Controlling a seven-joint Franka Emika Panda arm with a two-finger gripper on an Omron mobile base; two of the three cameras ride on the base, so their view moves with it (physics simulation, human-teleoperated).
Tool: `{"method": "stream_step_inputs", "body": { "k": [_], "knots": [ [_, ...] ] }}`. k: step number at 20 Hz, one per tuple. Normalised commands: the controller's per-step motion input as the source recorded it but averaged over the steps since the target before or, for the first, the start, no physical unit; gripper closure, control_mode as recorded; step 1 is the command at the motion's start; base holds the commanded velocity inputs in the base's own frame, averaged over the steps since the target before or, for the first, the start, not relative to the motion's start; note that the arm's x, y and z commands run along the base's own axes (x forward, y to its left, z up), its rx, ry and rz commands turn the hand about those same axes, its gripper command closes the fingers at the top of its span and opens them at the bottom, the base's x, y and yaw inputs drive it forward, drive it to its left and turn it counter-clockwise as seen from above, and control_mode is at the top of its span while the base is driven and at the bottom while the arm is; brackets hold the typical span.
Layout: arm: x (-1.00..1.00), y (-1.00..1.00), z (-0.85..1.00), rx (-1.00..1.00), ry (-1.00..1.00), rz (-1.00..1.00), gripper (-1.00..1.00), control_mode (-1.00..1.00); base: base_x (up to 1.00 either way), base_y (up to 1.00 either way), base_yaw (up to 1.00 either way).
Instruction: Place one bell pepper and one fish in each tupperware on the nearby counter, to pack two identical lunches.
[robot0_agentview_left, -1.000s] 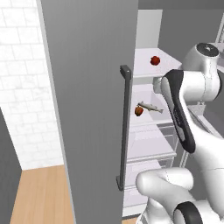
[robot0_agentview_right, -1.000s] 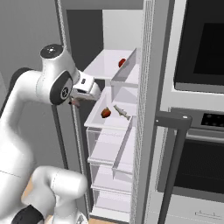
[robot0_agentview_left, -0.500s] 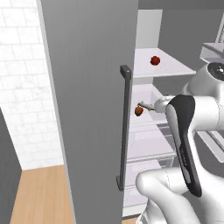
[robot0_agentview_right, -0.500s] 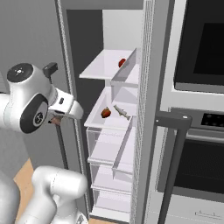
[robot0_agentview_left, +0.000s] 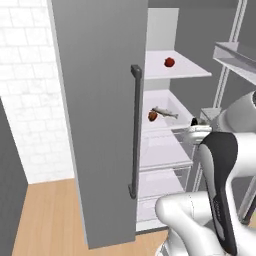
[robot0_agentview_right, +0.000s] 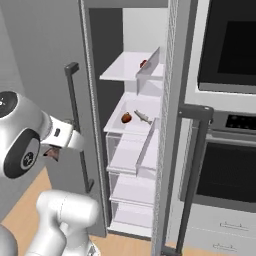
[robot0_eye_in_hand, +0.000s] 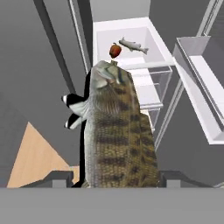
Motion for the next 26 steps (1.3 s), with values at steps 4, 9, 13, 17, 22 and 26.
{"method": "stream_step_inputs", "body": {
  "k": [4,9,13,17,22,26],
  "knots": [
    [0.0,0.0,0.0,0.0,0.0,0.0,1.0,1.0,-0.64,-0.68,0.0],
    [0.0,0.0,0.0,0.0,0.0,0.0,1.0,1.0,0.0,-1.0,0.0],
    [0.0,0.0,0.0,0.0,0.0,0.0,1.0,1.0,-0.25,-1.0,0.0],
    [0.0,0.0,0.0,0.0,0.0,0.0,1.0,1.0,-0.55,-1.0,0.0],
    [0.0,0.0,0.0,0.0,0.0,0.0,1.0,1.0,0.05,-1.0,0.0],
    [0.0,0.0,0.0,0.0,0.0,0.0,1.0,1.0,0.41,-1.0,0.03]
  ]
}}
